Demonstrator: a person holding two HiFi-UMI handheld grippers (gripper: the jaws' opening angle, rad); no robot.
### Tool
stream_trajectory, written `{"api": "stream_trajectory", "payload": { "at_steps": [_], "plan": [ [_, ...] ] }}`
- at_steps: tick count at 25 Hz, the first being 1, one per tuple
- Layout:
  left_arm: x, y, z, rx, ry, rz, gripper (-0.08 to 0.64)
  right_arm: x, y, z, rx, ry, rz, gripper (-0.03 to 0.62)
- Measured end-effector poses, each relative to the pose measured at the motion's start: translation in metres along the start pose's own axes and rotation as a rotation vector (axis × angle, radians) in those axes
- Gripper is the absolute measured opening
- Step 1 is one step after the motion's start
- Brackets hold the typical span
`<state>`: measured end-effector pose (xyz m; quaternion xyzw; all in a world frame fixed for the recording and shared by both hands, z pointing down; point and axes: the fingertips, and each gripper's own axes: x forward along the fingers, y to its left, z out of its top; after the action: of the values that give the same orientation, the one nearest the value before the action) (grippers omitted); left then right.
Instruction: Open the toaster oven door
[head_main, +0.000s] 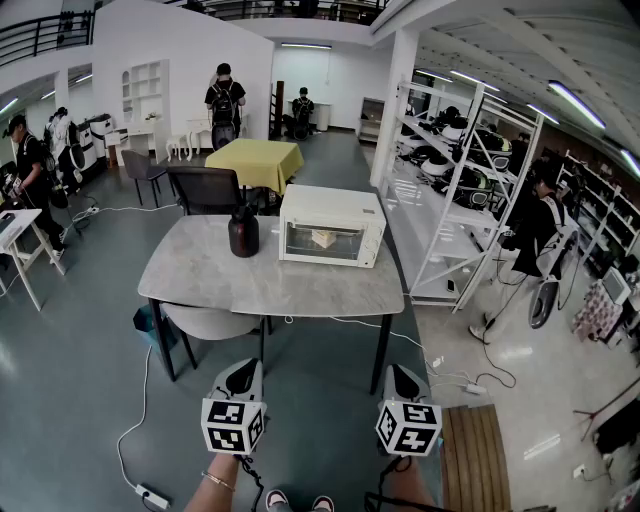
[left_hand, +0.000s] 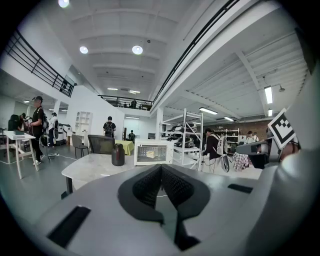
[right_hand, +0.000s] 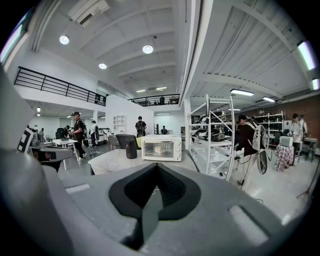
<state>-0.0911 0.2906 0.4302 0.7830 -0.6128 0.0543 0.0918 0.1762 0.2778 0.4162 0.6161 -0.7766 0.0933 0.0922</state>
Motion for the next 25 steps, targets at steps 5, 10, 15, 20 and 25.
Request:
{"api": "stream_trajectory", "payload": {
  "at_steps": [5,10,15,20,25],
  "plan": [
    [0.003,0.008,-0.004,-0.007,0.003,0.001,0.005,0.004,0.004,-0.002,-0.005,0.004,-0.005,0.005],
    [0.006,0.018,-0.003,-0.014,0.005,-0.006,0.005,0.006,0.009,-0.001,-0.020,0.010,-0.021,0.005],
    [0.008,0.034,-0.004,-0.024,0.006,-0.021,0.005,0.007,0.020,0.006,0.004,-0.024,-0.029,0.005],
    [0.015,0.050,-0.008,-0.025,0.024,-0.030,0.005,0.010,0.028,0.003,0.014,-0.009,-0.056,0.005],
    [0.021,0.055,-0.011,-0.031,0.040,-0.044,0.005,0.009,0.023,-0.004,0.026,0.013,-0.087,0.005]
  ]
}}
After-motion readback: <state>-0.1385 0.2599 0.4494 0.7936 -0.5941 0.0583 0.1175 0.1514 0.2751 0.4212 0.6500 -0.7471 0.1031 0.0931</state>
